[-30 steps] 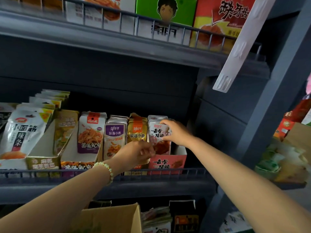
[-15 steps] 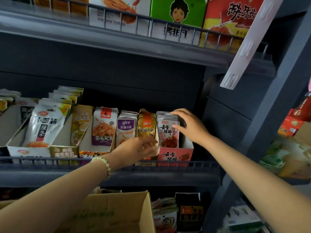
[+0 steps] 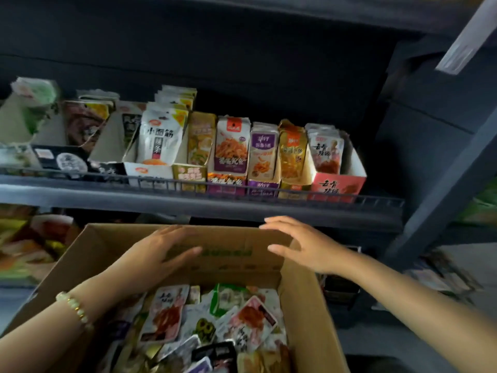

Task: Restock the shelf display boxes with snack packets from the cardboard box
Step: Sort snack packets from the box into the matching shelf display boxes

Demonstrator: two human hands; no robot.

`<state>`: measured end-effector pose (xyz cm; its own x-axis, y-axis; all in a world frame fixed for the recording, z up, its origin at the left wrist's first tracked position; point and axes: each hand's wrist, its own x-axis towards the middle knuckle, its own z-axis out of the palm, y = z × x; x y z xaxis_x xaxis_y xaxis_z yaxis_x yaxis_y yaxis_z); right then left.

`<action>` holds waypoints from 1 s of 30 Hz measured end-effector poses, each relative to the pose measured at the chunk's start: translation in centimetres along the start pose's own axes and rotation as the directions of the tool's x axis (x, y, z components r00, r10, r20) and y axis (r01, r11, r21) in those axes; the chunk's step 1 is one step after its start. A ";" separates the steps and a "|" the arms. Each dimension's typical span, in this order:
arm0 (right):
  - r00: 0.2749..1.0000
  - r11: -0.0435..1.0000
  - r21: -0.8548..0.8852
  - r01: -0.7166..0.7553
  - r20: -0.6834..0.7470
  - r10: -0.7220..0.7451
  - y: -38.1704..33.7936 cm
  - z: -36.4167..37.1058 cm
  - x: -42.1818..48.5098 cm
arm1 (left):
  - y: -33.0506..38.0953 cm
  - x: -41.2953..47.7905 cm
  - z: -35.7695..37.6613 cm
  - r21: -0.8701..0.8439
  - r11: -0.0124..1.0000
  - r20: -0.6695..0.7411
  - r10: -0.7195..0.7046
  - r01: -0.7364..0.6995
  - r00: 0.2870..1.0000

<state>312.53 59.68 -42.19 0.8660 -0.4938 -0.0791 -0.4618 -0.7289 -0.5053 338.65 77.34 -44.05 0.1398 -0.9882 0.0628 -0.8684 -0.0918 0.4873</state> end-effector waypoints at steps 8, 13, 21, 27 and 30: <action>0.905 0.992 -0.027 -0.121 0.407 0.121 -2.4 10.9 2.3 | -5.2 -4.7 5.3 -0.056 0.984 0.249 -0.150 0.169 0.957; 0.748 0.960 0.006 -0.278 0.629 0.213 -2.0 14.9 2.8 | -3.9 -5.9 10.2 -0.104 0.972 0.604 -0.107 0.210 0.790; 0.761 0.948 0.039 -0.316 0.607 0.229 -2.4 16.1 2.6 | -0.7 -6.6 11.9 -0.156 0.985 0.750 0.073 0.068 0.657; 0.780 0.958 -0.013 -0.285 0.578 0.240 -2.3 16.1 2.3 | -0.3 -5.5 14.9 0.159 0.977 0.694 -0.007 -0.144 0.720; 0.789 0.959 0.011 -0.285 0.571 0.228 -2.3 16.4 2.2 | -1.0 -5.8 15.4 0.131 0.987 0.690 -0.021 -0.096 0.724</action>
<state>318.66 68.02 -55.32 0.6872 -0.2848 -0.6683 -0.6873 -0.5530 -0.4710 331.42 81.32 -58.32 -0.2086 -0.7978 -0.5657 -0.9325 -0.0121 0.3610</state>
